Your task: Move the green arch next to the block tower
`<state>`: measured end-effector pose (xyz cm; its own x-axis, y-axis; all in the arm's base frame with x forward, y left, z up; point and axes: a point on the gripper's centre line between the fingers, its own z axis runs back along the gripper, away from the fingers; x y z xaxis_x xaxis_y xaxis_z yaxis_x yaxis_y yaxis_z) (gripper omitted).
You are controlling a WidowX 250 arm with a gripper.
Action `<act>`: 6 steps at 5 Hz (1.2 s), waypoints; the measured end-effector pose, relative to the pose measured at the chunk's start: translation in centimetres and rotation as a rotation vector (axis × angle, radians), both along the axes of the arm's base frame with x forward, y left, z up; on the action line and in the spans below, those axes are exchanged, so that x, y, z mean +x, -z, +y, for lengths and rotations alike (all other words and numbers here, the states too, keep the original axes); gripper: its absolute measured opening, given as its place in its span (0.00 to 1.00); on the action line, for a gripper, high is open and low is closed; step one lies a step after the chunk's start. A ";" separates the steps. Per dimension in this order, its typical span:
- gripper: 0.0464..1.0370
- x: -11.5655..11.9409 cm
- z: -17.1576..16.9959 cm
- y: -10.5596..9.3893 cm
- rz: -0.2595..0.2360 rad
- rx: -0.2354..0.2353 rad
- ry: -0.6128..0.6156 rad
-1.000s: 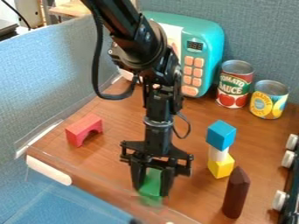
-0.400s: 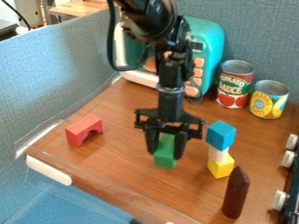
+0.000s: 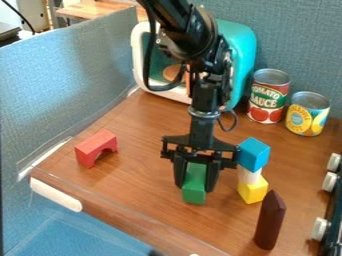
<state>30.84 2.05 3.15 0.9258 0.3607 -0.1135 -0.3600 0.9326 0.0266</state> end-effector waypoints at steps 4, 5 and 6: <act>0.59 -0.5 2.2 1.1 0.068 -0.011 -0.054; 0.89 -0.7 2.3 2.4 0.121 -0.017 -0.034; 0.97 -0.6 2.2 2.2 0.123 -0.017 -0.006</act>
